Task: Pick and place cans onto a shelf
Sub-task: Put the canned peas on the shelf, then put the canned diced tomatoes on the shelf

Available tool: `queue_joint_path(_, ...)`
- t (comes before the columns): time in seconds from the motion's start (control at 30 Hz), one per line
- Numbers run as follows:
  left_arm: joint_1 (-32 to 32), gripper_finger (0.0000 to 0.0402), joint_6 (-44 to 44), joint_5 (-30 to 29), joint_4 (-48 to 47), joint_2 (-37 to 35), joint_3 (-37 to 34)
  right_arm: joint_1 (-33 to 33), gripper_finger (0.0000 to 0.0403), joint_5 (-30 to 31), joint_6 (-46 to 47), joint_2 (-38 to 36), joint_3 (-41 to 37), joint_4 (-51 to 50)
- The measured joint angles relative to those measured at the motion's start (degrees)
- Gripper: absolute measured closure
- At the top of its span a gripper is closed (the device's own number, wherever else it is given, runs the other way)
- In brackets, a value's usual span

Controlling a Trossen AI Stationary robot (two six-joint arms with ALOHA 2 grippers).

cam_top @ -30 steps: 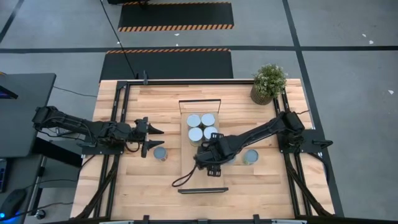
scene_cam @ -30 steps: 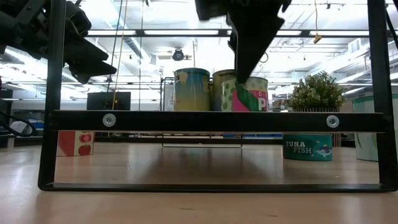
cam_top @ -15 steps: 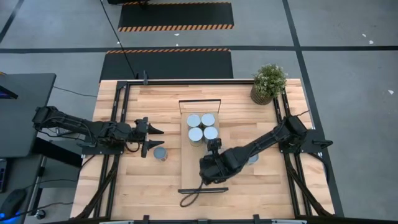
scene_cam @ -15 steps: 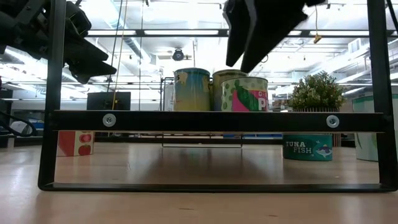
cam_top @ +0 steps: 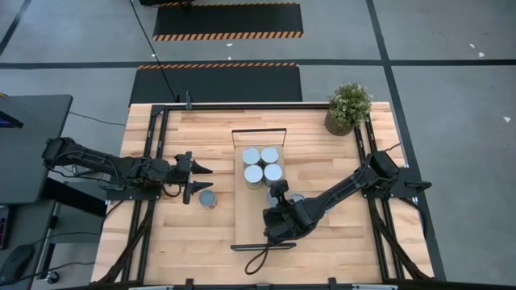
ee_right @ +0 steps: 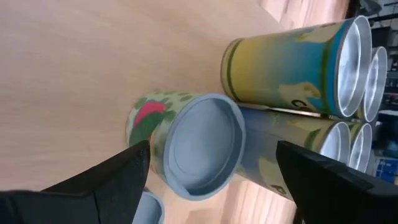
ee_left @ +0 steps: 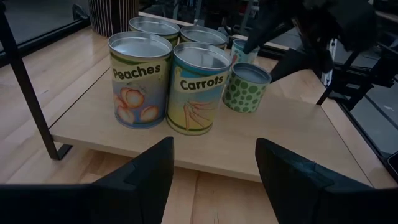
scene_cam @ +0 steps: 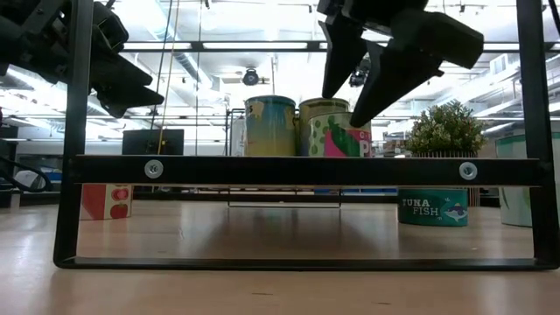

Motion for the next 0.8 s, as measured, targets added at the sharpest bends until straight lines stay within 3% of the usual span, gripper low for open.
queue_joint_path(0.53,0.0,0.0170,0.0,0.1,0.0,0.0,0.0,-1.3,0.0048,2.3,6.5,-0.2,2.4,-5.2)
queue_joint_path(0.8,0.0,0.0170,4.5,7.2,-3.4,0.0,0.0,1.3,0.0055,1.9,17.9,-5.3,0.1,-9.2)
